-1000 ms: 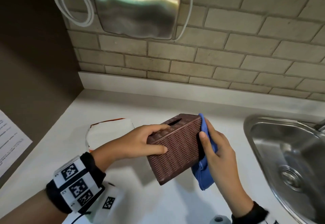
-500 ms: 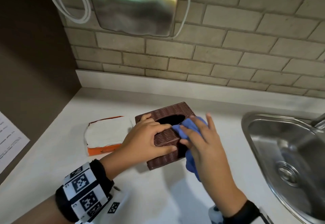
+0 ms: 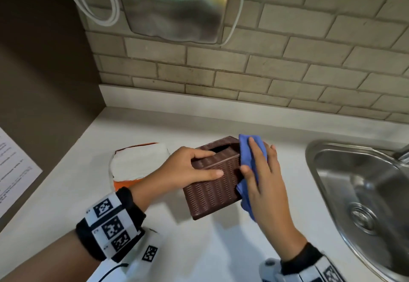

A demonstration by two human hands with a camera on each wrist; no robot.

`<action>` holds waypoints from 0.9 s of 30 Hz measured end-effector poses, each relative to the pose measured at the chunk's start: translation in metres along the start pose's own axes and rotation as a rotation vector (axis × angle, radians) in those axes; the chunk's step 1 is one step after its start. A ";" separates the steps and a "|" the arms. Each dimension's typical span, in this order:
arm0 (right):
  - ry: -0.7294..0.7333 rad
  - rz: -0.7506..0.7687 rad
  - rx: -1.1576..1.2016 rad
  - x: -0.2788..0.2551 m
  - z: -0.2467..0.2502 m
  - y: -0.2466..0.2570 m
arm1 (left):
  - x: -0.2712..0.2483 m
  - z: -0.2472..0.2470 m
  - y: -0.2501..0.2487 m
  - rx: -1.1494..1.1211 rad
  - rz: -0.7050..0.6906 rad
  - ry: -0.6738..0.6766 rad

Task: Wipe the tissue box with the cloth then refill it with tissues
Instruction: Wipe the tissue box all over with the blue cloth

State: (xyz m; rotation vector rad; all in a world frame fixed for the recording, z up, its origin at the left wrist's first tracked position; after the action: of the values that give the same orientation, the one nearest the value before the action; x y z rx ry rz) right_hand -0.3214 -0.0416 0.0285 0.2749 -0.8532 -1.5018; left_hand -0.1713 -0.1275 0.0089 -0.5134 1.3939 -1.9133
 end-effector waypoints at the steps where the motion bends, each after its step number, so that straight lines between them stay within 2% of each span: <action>1: 0.023 0.008 -0.028 -0.006 -0.009 0.002 | 0.002 0.002 -0.001 -0.065 0.003 0.004; 4: 0.111 0.186 -0.248 -0.028 -0.039 0.015 | 0.007 0.007 0.002 -0.192 0.035 -0.002; 6: 0.224 0.231 -0.322 -0.036 -0.053 0.012 | 0.008 0.008 0.007 -0.219 0.073 0.023; 7: 0.228 0.229 -0.365 -0.033 -0.052 0.004 | 0.008 0.009 0.009 -0.222 0.087 0.028; 9: 0.171 0.162 -0.370 -0.021 -0.039 -0.013 | 0.006 0.012 0.013 -0.248 0.110 0.026; 11: 0.066 0.064 -0.266 -0.012 -0.028 -0.025 | 0.007 0.010 0.014 -0.288 0.128 0.031; 12: 0.045 0.062 -0.250 -0.014 -0.031 -0.020 | 0.009 0.009 0.014 -0.318 0.132 0.027; 14: 0.077 0.202 -0.255 -0.030 -0.052 0.009 | 0.012 0.008 0.013 -0.371 0.127 0.006; 16: 0.178 0.394 -0.296 -0.055 -0.075 0.030 | 0.014 0.007 0.013 -0.362 0.126 0.010; 18: 0.249 0.479 -0.331 -0.059 -0.075 0.028 | 0.013 0.007 0.016 -0.351 0.139 0.030; 20: 0.213 0.394 -0.288 -0.048 -0.060 0.009 | 0.010 0.008 0.020 -0.390 0.153 0.025; 22: 0.109 0.268 -0.268 -0.038 -0.048 -0.004 | 0.009 0.007 0.024 -0.438 0.173 0.006; 23: 0.103 0.265 -0.282 -0.039 -0.052 0.000 | 0.009 0.007 0.024 -0.458 0.182 -0.011; 27: 0.159 0.543 -0.481 -0.069 -0.075 0.036 | 0.013 0.008 0.022 -0.484 0.208 -0.053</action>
State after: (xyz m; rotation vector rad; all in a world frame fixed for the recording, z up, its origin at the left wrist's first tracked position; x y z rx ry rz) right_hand -0.2361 0.0015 -0.0217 -0.1832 -0.3735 -1.1080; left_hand -0.1674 -0.1463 -0.0104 -0.6110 1.8051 -1.3862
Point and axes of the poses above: each hand's wrist, its own x-axis towards the middle knuckle, its own z-axis out of the back of the hand, y = z × x, the point moved 7 cm from there along x, towards the middle knuckle, and after that the axes turned 7 degrees about y, right-handed, at the moved point
